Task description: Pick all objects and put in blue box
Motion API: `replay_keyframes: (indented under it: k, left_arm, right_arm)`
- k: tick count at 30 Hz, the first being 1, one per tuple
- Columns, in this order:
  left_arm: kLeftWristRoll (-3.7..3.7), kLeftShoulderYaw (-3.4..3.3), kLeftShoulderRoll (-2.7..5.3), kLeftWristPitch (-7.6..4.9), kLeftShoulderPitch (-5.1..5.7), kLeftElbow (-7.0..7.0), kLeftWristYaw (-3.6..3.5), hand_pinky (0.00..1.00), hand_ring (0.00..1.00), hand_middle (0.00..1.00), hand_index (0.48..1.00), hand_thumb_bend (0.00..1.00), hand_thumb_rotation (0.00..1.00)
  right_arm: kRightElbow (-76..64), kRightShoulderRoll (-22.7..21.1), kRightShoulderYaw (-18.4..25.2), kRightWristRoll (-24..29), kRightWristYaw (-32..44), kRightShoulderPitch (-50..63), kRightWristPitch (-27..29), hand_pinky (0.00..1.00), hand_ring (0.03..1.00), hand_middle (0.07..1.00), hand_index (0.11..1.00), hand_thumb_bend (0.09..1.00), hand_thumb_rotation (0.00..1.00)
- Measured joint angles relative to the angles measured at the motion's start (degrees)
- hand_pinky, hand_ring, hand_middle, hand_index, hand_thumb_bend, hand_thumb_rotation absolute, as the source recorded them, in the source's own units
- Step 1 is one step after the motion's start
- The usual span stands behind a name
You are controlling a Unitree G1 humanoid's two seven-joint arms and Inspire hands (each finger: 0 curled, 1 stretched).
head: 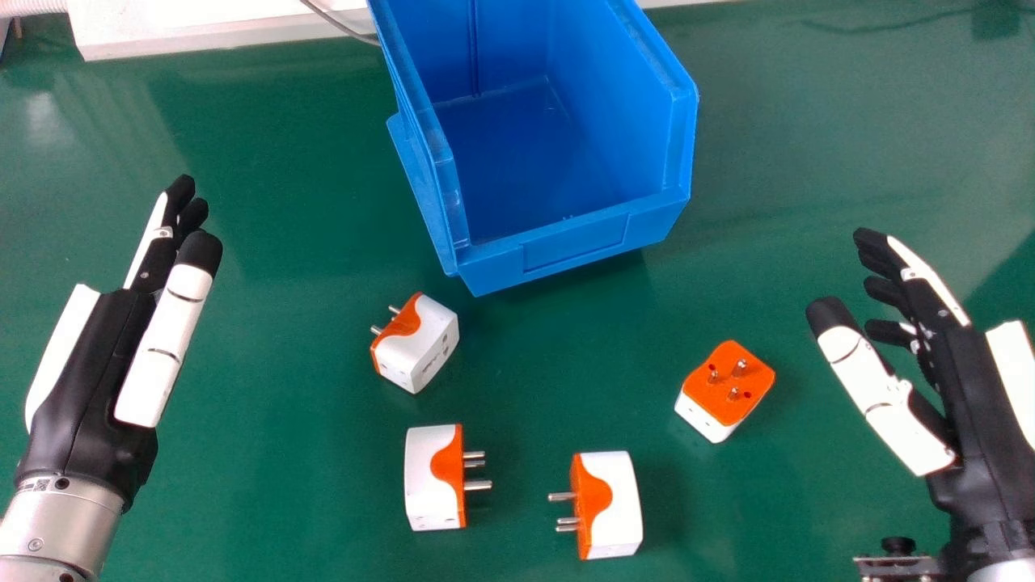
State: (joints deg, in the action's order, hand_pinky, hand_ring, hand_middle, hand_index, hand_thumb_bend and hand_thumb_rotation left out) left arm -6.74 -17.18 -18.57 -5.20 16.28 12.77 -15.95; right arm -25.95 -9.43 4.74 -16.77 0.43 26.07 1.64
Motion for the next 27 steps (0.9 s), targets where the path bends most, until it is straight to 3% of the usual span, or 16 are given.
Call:
replay_keyframes:
  k: [27]
  left_arm:
    - [0.00,0.00,0.00,0.33,0.31,0.15,0.04,1.00,1.00,1.00,1.000,0.58,1.00]
  right_arm:
    - [-0.7,0.0,-0.3,-0.1,0.5,0.0,-1.0,0.79,0.879,0.891,0.872,0.300,0.79]
